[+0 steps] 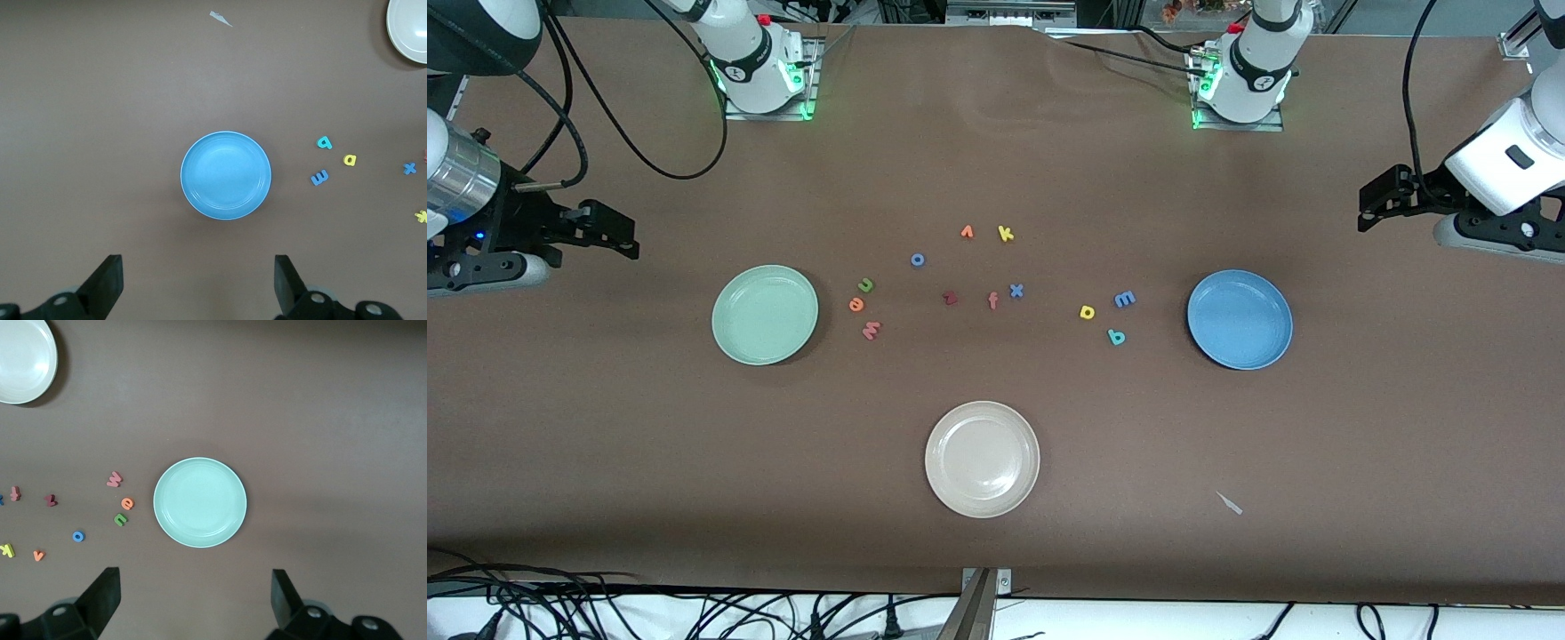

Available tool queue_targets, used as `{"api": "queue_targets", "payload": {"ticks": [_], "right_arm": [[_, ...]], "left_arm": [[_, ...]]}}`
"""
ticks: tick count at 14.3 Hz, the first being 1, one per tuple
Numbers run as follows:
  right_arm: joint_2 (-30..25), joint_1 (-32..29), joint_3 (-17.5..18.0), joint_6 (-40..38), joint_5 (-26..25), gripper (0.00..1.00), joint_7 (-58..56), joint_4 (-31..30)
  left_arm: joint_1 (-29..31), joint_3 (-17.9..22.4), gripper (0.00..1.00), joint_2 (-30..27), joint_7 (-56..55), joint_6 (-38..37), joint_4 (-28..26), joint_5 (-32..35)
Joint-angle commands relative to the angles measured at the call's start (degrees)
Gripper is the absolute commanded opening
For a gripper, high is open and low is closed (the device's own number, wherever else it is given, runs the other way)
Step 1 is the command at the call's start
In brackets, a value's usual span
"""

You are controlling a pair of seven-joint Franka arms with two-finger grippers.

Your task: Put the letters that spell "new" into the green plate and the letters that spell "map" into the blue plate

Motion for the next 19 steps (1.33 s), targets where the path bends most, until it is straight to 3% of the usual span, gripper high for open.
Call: {"api": "queue_targets", "payload": {"ticks": [1,19], "right_arm": [[-0.3,-0.2,0.1,0.1,1.0,1.00,0.7,0.4],[0.0,-0.5,0.0,0.5,1.7,1.00,0.7,0.4]], "left_arm": [[-0.1,-0.4,1.00,0.1,0.3,-1.2,1.3,1.0],[0.0,-1.2,1.00,0.1,0.2,-1.2,1.3,1.0]]}}
